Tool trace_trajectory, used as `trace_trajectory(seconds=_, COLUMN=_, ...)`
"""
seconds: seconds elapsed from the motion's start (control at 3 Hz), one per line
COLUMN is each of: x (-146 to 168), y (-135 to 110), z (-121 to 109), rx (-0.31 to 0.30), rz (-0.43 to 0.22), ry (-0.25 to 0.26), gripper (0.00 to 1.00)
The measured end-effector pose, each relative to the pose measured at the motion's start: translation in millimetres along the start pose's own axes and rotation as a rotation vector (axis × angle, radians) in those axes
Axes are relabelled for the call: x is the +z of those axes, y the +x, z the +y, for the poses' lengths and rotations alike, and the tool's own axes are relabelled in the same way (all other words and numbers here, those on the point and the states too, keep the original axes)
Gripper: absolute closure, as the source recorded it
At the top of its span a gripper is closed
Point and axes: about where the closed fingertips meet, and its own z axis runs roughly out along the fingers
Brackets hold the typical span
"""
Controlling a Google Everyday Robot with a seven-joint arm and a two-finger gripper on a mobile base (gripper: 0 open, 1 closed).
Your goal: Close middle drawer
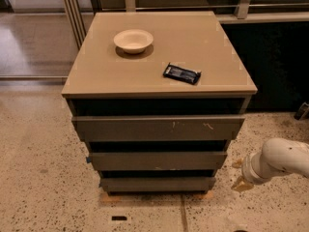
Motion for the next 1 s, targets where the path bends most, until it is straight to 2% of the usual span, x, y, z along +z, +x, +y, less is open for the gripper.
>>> trace_trajectory(seconds=0.67, x=3.5, y=-4.4, z=2.6, rx=-0.003, rz=-0.011, ry=-0.007, gripper=0.91)
trace_trajectory(seconds=1.0, x=-10.6, y=13.5, z=-23.6, rx=-0.042, rz=0.065, ry=0.076, gripper=1.00)
